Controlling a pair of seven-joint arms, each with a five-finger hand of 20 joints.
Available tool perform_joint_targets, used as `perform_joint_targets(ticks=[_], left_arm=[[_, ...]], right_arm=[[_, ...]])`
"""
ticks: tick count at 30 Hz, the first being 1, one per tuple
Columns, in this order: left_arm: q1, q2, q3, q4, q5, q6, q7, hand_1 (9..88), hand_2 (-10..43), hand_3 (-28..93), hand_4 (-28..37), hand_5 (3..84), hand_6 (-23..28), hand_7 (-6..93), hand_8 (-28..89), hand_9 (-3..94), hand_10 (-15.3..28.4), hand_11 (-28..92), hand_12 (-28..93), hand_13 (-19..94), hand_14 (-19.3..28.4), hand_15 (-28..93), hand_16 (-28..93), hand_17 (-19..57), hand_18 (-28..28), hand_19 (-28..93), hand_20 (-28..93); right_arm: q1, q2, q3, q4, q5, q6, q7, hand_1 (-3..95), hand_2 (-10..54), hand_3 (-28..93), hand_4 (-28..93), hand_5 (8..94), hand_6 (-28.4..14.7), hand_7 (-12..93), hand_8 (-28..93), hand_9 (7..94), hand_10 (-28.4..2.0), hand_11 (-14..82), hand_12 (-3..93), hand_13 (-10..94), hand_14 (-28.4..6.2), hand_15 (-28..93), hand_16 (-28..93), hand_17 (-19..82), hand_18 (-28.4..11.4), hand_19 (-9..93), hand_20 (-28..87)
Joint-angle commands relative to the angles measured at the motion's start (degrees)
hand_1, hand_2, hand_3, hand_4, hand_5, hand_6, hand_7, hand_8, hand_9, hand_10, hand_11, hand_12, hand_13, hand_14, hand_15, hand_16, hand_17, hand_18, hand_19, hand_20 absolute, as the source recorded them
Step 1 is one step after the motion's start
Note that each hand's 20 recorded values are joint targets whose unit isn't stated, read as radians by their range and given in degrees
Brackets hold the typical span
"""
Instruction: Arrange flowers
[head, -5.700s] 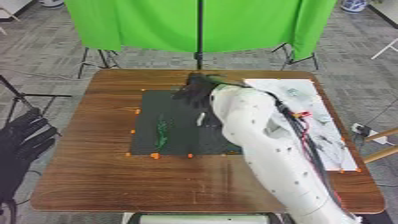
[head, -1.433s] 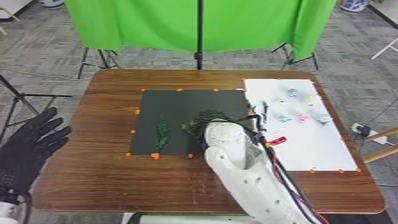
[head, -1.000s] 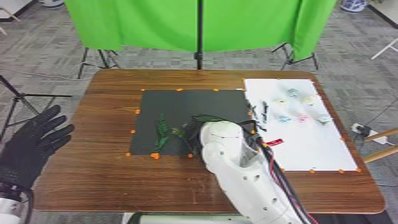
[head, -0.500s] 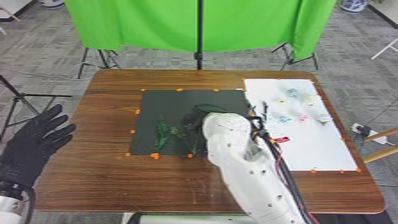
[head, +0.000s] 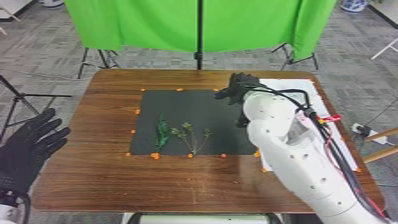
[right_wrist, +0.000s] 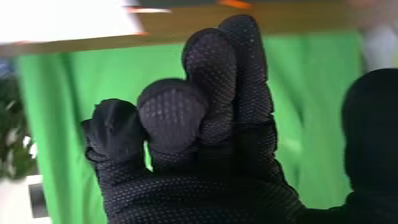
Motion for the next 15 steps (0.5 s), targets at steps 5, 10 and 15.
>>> perform_joint_targets(ticks=[5, 10, 15], left_arm=[[0.12, -0.71, -0.16, 0.14, 0.58, -0.56, -0.61, 24.2, -6.8, 69, -28.2, 29.4, 0.7, 22.9, -11, 23.8, 10.1, 21, 15, 22, 13.8, 30, 1, -9.9, 23.1, 44, 6], [0.6, -0.35, -0.17, 0.09, 0.29, -0.29, -0.2, 24.2, -6.8, 69, -28.2, 29.3, 0.6, 22.8, -11, 23.8, 10.2, 21, 15, 22, 13.8, 30, 1, -9.9, 23.1, 44, 6], [0.73, -0.16, -0.18, 0.16, 0.16, -0.29, -0.09, 24.1, -6.9, 69, -28.2, 29.3, 0.6, 22.7, -11, 23.8, 10.2, 21, 15, 22, 13.8, 30, 1, -9.9, 23.1, 44, 6]], right_arm=[[3.46, 11.83, -3.8, 6.5, -2.7, -5.48, 1.57, 17.9, -9.5, 69, -28, 72.6, -0.4, 47, -15, 81.1, -11.3, 48.6, 31.5, 74, -9.3, 77, 26, 42, -22.1, 93, 57], [2.97, 12.34, -4.61, 6.7, -2.89, -5.03, 1.24, 19.0, -9.5, 67, -28, 75.1, -0.1, 47, -15, 83.3, -10.6, 48.3, 31.8, 76, -8.7, 76, 27, 44, -22.4, 93, 57], [2.71, 12.34, -4.7, 7.7, -3.12, -3.77, 0.89, 19.7, -9.5, 65, -28, 76.1, 0.0, 47, -15, 84.1, -10.4, 48.0, 32.2, 77, -8.6, 76, 27, 44, -22.6, 93, 58]])
